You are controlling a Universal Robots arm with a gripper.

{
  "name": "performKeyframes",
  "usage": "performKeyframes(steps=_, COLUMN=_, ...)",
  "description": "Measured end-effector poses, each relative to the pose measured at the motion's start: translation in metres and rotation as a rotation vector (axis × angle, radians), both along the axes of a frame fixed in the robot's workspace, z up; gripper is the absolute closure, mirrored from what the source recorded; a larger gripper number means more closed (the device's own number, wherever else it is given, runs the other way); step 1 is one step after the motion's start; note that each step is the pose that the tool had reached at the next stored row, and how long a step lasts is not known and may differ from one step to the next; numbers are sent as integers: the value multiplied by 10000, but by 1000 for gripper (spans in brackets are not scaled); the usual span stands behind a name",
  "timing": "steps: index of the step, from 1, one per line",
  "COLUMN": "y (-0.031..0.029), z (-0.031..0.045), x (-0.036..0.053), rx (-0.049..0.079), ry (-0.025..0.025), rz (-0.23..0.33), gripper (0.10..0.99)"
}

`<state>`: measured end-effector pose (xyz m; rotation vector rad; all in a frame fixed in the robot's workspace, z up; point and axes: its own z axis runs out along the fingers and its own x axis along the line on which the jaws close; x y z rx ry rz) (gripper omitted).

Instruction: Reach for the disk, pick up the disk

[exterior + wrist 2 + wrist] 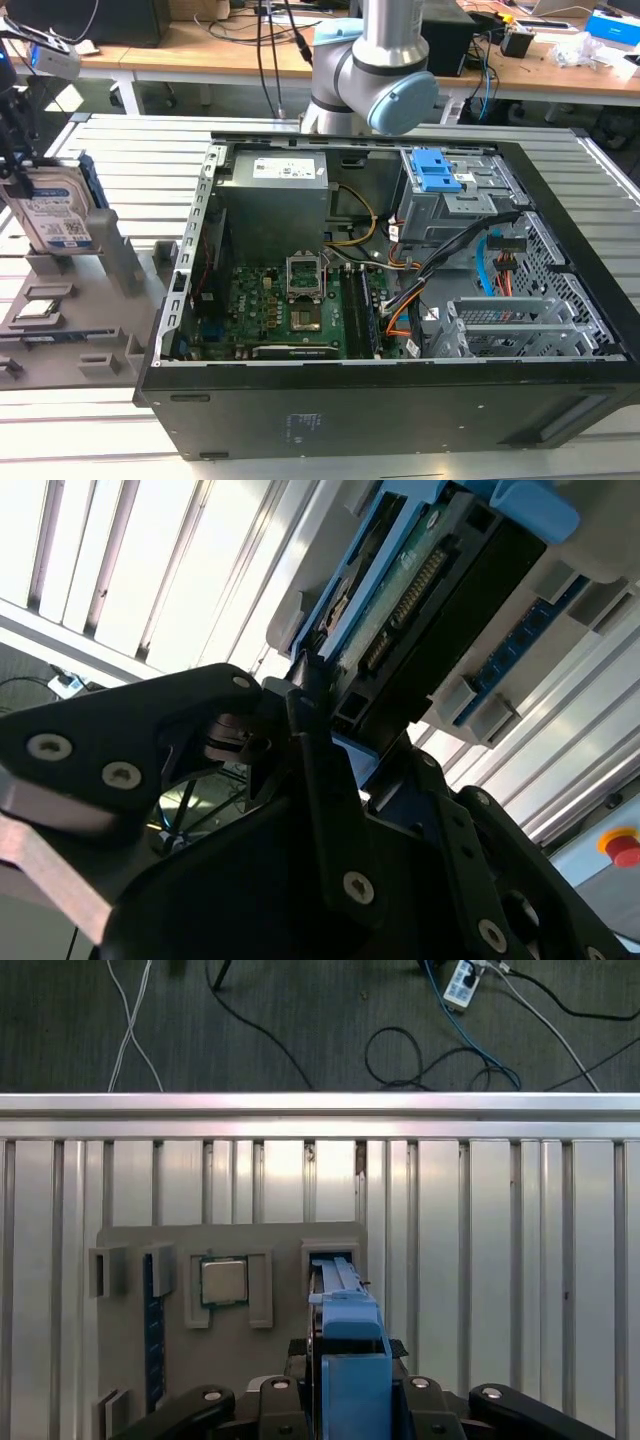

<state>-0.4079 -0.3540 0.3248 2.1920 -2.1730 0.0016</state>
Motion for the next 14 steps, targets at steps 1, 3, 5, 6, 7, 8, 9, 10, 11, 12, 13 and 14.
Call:
performKeyframes(steps=1, y=0, z=20, x=4, rx=-1, ry=0, rz=0, gripper=722)
performKeyframes(steps=3, y=0, z=62, x=11, rx=-1, ry=1, rz=0, gripper=722)
performKeyframes(steps=5, y=0, z=83, x=16, rx=0, ry=1, rz=0, gripper=722)
performKeyframes(steps=6, y=0, z=102, x=21, rx=0, ry=4, rz=0, gripper=722)
performKeyframes(steps=7, y=1, z=111, x=23, rx=0, ry=4, rz=0, gripper=722)
performKeyframes(steps=8, y=0, z=121, x=25, rx=-1, ry=4, rz=0, gripper=722)
performKeyframes(steps=9, y=0, z=131, x=27, rx=-1, ry=4, rz=0, gripper=722)
performKeyframes(steps=10, y=1, z=149, x=31, rx=0, ry=5, rz=0, gripper=722)
performKeyframes(steps=11, y=1, z=175, x=35, rx=0, ry=5, rz=-1, gripper=722)
performKeyframes(steps=12, y=1, z=197, x=39, rx=-1, ry=6, rz=0, gripper=722)
performKeyframes(steps=13, y=1, z=211, x=41, rx=0, ry=7, rz=-1, gripper=722)
performKeyframes(steps=14, y=0, z=226, x=44, rx=-1, ry=7, rz=0, gripper=722)
